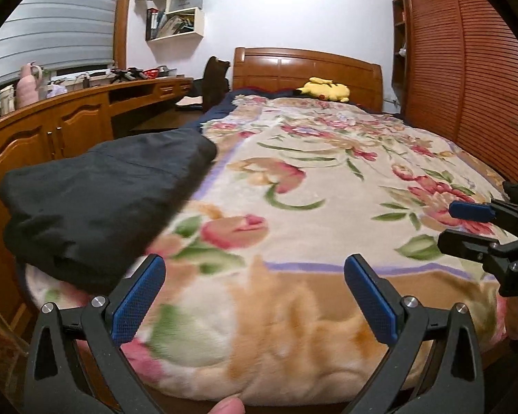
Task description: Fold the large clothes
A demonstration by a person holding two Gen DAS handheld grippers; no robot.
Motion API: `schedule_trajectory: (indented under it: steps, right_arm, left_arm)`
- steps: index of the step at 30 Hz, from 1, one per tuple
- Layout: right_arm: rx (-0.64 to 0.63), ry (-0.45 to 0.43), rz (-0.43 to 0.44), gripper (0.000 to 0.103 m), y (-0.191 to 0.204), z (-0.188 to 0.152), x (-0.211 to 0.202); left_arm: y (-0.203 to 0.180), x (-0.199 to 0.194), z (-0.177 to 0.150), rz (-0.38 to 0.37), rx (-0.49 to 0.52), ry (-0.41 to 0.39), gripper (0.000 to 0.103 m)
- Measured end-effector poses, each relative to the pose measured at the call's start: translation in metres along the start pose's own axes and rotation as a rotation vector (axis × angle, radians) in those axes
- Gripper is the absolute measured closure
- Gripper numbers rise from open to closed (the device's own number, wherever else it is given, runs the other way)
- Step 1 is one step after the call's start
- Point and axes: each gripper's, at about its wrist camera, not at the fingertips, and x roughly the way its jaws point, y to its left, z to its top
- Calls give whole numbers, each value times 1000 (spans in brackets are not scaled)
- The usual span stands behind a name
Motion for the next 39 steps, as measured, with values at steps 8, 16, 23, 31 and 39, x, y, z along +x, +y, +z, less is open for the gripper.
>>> schedule_trajectory:
  steps: [8, 16, 23, 31, 39]
  right_arm:
    - [42, 6, -88, 21, -28, -20, -29]
    - [111, -14, -175, 21, -61, -38, -61]
    - [154, -58, -252, 21, -85, -48, -83]
    - [183, -121, -331, 21, -93, -55, -116]
    - [195, -207, -368, 21, -92, -62, -149]
  left_arm:
    - [-59, 22, 5, -90, 44, 12, 0]
    - [-109, 35, 17, -153, 57, 14, 0]
    - [-142, 40, 30, -184, 53, 11, 0]
    - [-175, 30, 43, -207, 88, -20, 0]
    - [-189, 5, 49, -204, 111, -74, 0]
